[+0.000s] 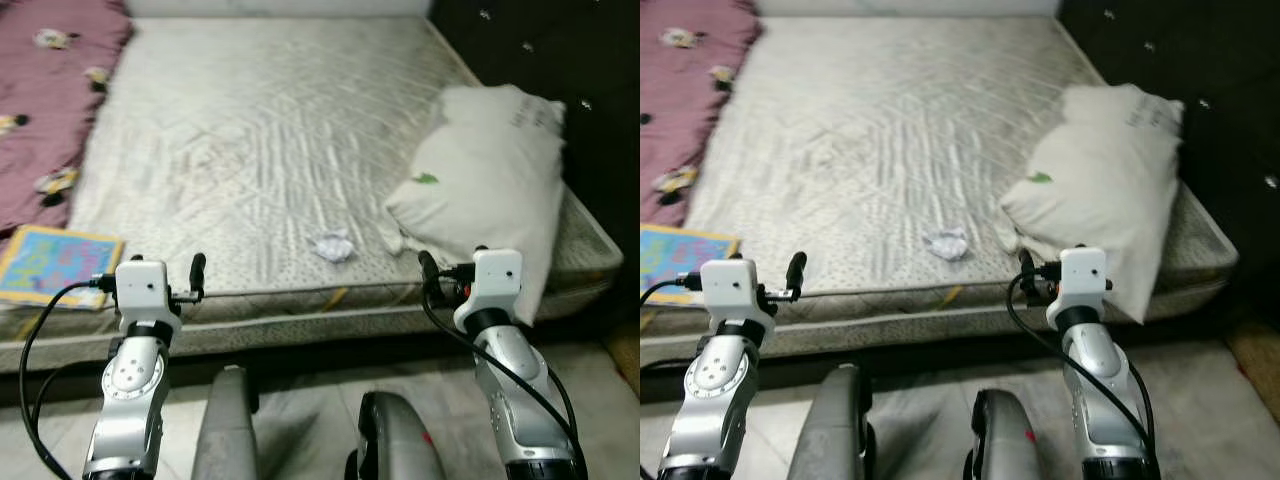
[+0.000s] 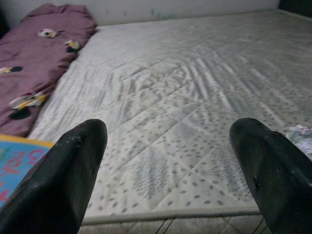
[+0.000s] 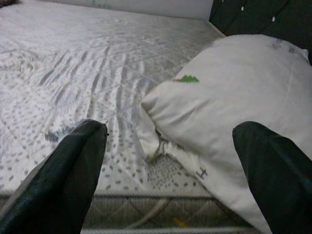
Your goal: Clean up the room
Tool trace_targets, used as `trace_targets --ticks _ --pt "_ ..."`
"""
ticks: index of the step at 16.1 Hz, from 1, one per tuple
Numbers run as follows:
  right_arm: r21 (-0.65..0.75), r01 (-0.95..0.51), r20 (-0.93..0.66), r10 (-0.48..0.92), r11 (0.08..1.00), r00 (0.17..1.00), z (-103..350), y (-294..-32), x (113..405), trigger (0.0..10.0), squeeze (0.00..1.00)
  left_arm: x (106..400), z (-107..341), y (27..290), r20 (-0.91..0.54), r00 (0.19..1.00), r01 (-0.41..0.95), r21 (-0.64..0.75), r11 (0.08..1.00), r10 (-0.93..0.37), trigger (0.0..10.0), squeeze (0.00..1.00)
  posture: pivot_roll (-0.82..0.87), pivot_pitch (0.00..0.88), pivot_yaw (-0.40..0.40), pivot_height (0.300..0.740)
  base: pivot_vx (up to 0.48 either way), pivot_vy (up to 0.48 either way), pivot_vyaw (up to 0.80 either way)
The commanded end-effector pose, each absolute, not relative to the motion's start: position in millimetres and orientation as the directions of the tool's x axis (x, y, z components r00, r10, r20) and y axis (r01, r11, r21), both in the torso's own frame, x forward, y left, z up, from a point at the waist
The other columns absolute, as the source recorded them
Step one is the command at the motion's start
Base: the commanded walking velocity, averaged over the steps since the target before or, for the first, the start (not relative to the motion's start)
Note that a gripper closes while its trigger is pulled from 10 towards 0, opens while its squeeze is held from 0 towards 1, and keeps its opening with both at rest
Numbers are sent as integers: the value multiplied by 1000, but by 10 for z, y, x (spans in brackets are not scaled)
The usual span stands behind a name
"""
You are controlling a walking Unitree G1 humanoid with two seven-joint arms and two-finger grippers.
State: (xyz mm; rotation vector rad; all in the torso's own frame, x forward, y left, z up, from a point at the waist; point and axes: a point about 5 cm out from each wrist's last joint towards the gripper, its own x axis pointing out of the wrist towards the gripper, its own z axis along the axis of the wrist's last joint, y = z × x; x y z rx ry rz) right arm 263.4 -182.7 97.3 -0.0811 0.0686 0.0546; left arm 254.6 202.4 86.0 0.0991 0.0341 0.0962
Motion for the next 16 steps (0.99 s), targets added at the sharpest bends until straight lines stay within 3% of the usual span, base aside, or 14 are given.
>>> trace_targets --ticks 1,6,16 --pt "-81 -86 -56 81 993 995 1009 -1787 2667 10000 0 2566 894 2045 -21 995 -98 106 990 100 10000 0 22 120 -39 601 0 0 0" --pt "-106 -179 -19 178 978 984 1107 -1660 2749 10000 0 2633 1051 2087 31 995 -95 117 989 92 10000 0 34 150 -48 601 0 0 498" --pt "-121 -266 -53 261 956 964 1037 -1570 2693 10000 0 2529 913 1997 -14 1000 -24 93 995 26 10000 0 32 145 -48 601 0 0 0"
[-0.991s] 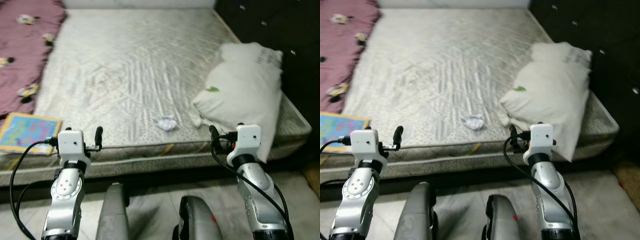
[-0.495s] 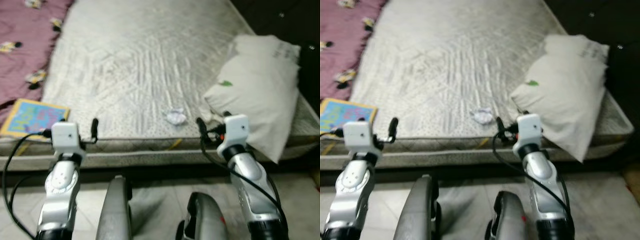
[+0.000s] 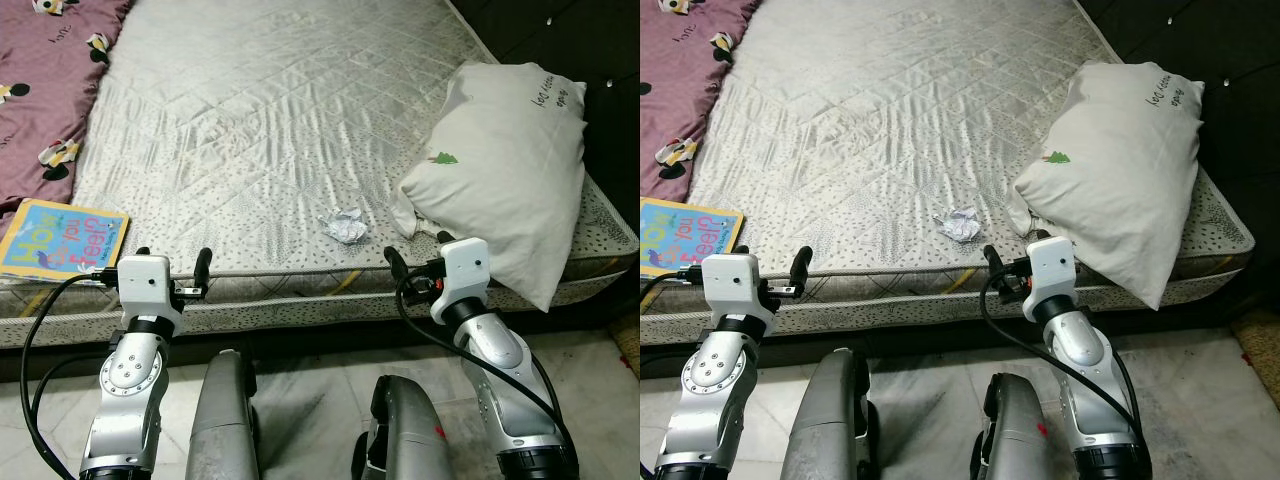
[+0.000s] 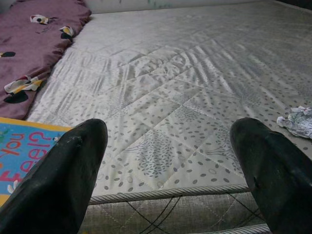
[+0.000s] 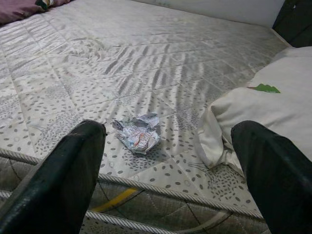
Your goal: Clean up the room
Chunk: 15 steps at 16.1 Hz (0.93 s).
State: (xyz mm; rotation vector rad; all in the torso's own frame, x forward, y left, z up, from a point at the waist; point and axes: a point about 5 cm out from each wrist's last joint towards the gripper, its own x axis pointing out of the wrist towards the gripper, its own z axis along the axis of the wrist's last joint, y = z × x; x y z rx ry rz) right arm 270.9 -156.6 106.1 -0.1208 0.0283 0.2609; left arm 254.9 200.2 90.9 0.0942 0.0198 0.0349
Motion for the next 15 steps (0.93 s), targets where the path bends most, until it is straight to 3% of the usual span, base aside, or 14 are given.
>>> trace_targets --ticks 1,5,15 --pt "-121 -274 -53 270 954 961 1038 -1561 2690 10000 0 2532 916 2000 -13 1000 -23 94 995 24 10000 0 32 145 -48 601 0 0 0" --pt "-115 -295 -54 290 949 955 1028 -1543 2682 10000 0 2539 918 1995 -10 1000 -17 93 996 18 10000 0 35 138 -48 601 60 0 492" --pt "-112 -292 -64 287 950 956 1018 -1559 2712 10000 0 2540 915 1973 -4 1000 -6 84 996 6 10000 0 32 149 -47 601 436 0 0"
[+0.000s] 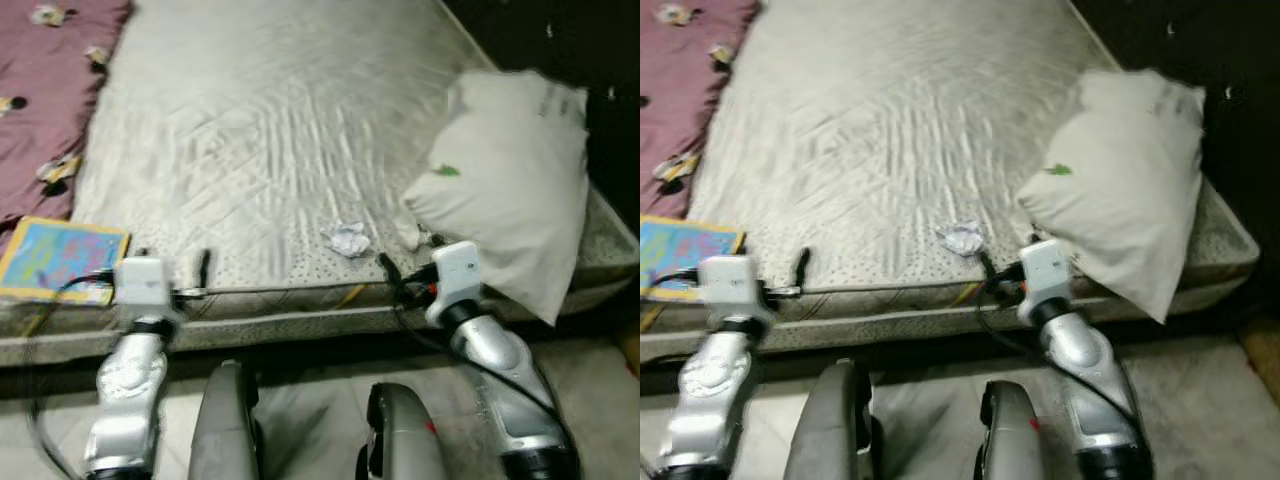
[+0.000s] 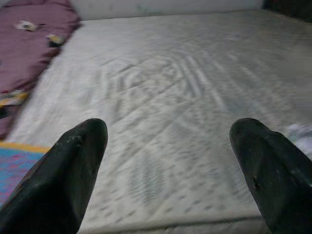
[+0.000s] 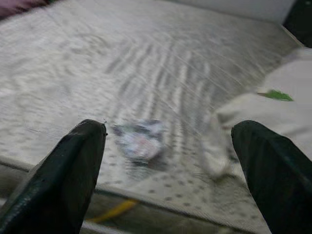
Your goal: Clean up the room
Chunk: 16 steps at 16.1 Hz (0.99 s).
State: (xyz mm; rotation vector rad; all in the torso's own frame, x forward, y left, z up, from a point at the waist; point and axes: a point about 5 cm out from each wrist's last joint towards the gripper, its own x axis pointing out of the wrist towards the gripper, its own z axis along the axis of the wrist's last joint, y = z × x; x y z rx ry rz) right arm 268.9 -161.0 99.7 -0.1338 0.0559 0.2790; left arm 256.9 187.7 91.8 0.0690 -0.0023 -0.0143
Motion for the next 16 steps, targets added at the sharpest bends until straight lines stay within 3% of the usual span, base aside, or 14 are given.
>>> trace_targets --ticks 1,6,8,11,16 --pt "-113 -294 -65 289 949 955 1015 -1556 2711 10000 0 2539 914 1970 -4 1000 -5 84 996 6 10000 0 32 149 -47 601 480 0 0" --pt "-122 -308 -69 301 944 951 1010 -1544 2716 10000 0 2547 904 1972 -11 1000 -19 87 996 20 10000 0 29 151 -49 601 451 0 0" --pt "-130 -323 -71 317 937 946 1005 -1527 2714 10000 0 2548 890 1991 -18 999 -46 107 993 48 10000 0 29 151 -49 601 0 0 0" --pt "-137 -339 -88 329 931 940 976 -1512 2714 10000 0 2542 868 2029 -38 997 -64 114 991 69 10000 0 37 150 -50 601 0 0 677" --pt "-100 -368 -145 353 924 925 898 -1506 2753 10000 0 2490 821 2127 -77 993 -82 134 988 93 10000 0 49 153 -56 601 0 0 0"
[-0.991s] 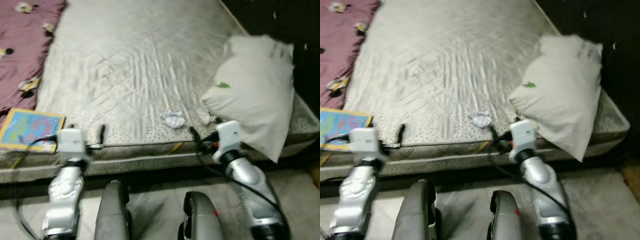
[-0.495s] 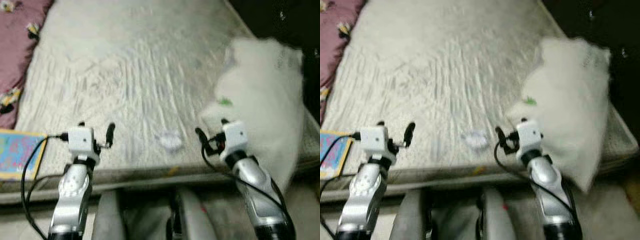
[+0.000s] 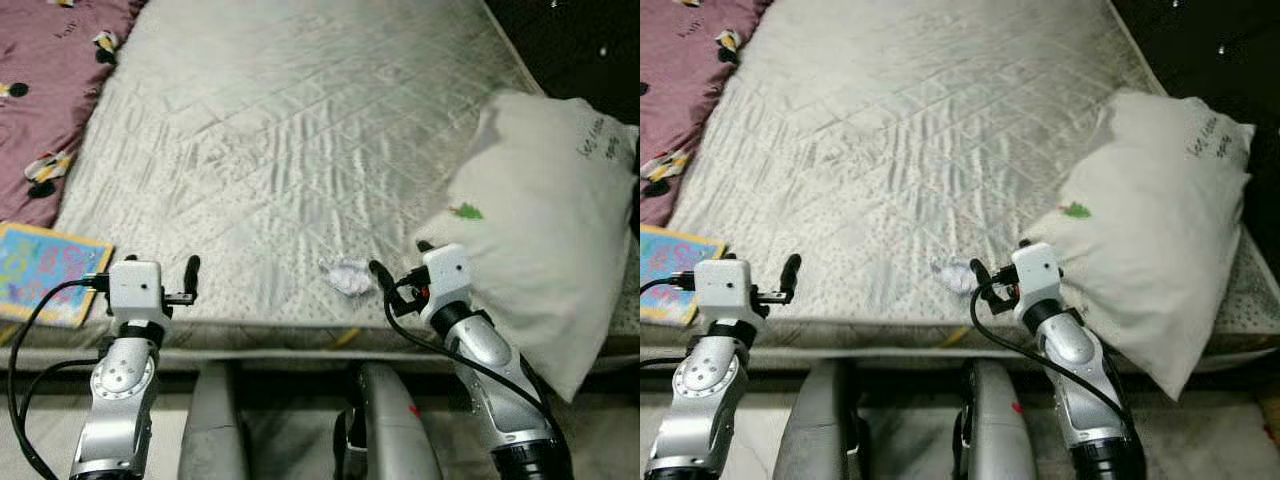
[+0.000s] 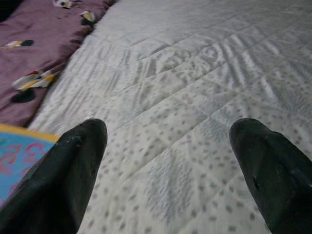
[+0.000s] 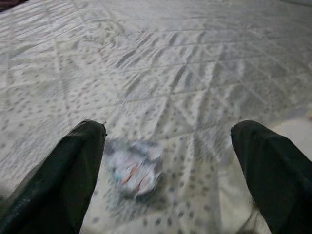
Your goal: Clean up the room
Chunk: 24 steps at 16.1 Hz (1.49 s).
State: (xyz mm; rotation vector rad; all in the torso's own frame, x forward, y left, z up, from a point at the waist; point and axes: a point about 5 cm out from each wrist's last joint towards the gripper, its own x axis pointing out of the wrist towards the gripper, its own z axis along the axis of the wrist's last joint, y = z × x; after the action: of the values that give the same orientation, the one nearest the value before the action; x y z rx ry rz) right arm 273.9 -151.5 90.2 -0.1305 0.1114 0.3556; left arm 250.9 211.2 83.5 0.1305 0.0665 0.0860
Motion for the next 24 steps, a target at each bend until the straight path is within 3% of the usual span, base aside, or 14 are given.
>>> trace_targets --ticks 1,4,6,8,12,19,24 --pt "-93 -385 -148 370 918 917 898 -1493 2758 10000 0 2490 820 2133 -78 993 -81 135 988 92 10000 0 53 157 -59 601 0 0 0" --pt "-110 -422 -168 401 900 900 888 -1448 2803 10000 0 2488 798 2148 -95 992 -72 142 987 86 10000 0 61 162 -58 566 0 0 0" --pt "-111 -436 -170 415 893 894 884 -1422 2819 10000 0 2491 748 2176 -152 979 -125 63 990 133 10000 0 67 166 -63 541 0 0 0" --pt "-105 -461 -165 442 881 882 889 -1381 2841 10000 0 2507 771 2197 -146 984 -88 94 992 101 10000 0 67 166 -63 532 0 0 0" --pt "-126 -493 -180 469 861 865 887 -1290 2984 10000 0 2481 882 2143 -83 996 -28 135 991 40 10000 0 85 184 -66 532 0 0 0" --pt "-122 -449 -111 438 885 892 960 -987 3396 10000 0 2155 929 2301 -59 983 -160 194 968 175 10000 0 220 203 -84 532 0 0 0" --pt "-118 -430 -103 420 895 902 951 -921 3478 10000 0 1850 911 2304 -76 969 -214 197 957 233 10000 0 233 294 -138 532 0 0 0"
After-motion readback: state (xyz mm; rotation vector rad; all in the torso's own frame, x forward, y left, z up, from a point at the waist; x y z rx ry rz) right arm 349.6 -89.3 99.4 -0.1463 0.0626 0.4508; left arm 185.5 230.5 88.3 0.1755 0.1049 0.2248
